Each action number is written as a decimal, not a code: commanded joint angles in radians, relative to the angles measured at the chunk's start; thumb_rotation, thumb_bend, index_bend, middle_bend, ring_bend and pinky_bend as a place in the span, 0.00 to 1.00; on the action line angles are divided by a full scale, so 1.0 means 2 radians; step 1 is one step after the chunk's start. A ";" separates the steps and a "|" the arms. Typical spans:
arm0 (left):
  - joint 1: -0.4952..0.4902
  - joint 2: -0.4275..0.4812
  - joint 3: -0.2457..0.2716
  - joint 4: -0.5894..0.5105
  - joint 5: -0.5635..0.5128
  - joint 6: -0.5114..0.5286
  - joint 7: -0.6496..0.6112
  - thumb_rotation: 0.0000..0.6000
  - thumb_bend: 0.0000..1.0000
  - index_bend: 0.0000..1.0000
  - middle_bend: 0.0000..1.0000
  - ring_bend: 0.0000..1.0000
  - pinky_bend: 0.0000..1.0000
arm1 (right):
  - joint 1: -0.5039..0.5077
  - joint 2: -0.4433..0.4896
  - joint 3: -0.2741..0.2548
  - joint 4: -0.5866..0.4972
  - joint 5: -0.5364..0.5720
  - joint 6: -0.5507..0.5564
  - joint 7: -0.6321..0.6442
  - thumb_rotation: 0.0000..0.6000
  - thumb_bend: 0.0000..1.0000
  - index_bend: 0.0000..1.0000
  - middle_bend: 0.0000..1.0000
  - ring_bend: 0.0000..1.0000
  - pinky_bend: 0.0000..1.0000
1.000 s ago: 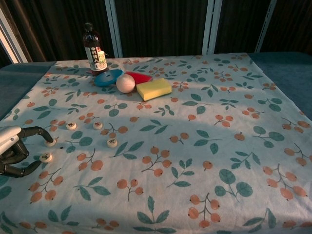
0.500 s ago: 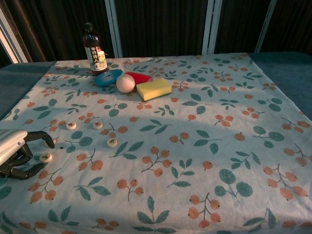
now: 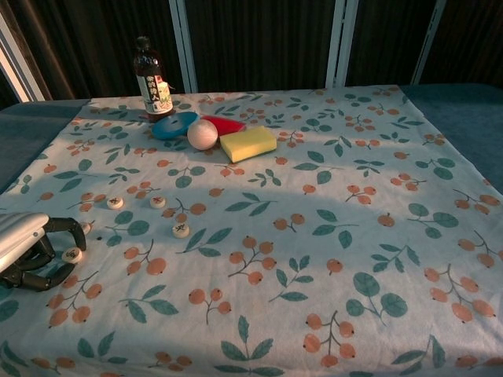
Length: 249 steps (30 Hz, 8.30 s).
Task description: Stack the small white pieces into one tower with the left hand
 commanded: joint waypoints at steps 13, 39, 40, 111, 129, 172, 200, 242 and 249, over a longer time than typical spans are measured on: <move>-0.014 0.019 -0.026 -0.021 -0.007 0.009 -0.005 1.00 0.41 0.50 1.00 1.00 1.00 | 0.001 -0.001 0.000 0.000 0.001 -0.001 0.000 1.00 0.16 0.00 0.00 0.00 0.00; -0.052 0.013 -0.050 -0.010 -0.059 -0.034 0.009 1.00 0.40 0.50 1.00 1.00 1.00 | 0.003 -0.002 0.001 0.001 0.005 -0.007 -0.005 1.00 0.16 0.00 0.00 0.00 0.00; -0.052 0.012 -0.051 -0.009 -0.060 -0.035 0.010 1.00 0.40 0.50 1.00 1.00 1.00 | 0.003 -0.002 0.001 0.001 0.005 -0.006 -0.005 1.00 0.16 0.00 0.00 0.00 0.00; -0.117 -0.082 -0.053 -0.027 -0.077 -0.062 0.102 1.00 0.40 0.36 1.00 1.00 1.00 | 0.002 0.006 -0.002 0.001 0.001 -0.004 0.015 1.00 0.16 0.00 0.00 0.00 0.00; -0.125 -0.098 -0.055 -0.009 -0.088 -0.071 0.100 1.00 0.39 0.44 1.00 1.00 1.00 | -0.001 0.007 -0.001 0.002 -0.001 0.001 0.020 1.00 0.16 0.00 0.00 0.00 0.00; -0.097 0.092 -0.051 -0.139 -0.158 -0.084 0.113 1.00 0.40 0.50 1.00 1.00 1.00 | 0.002 0.004 -0.001 0.001 0.000 -0.005 0.012 1.00 0.16 0.00 0.00 0.00 0.00; -0.105 0.097 -0.047 -0.127 -0.185 -0.097 0.098 1.00 0.39 0.49 1.00 1.00 1.00 | 0.002 0.001 -0.003 0.000 -0.002 -0.005 0.005 1.00 0.16 0.00 0.00 0.00 0.00; -0.211 0.095 -0.114 -0.113 -0.364 -0.179 0.174 1.00 0.37 0.35 1.00 1.00 1.00 | 0.001 0.005 -0.003 0.001 -0.002 -0.005 0.013 1.00 0.16 0.00 0.00 0.00 0.00; -0.232 0.095 -0.101 -0.111 -0.399 -0.175 0.202 1.00 0.37 0.36 1.00 1.00 1.00 | 0.003 0.007 -0.004 0.000 -0.003 -0.008 0.018 1.00 0.16 0.00 0.00 0.00 0.00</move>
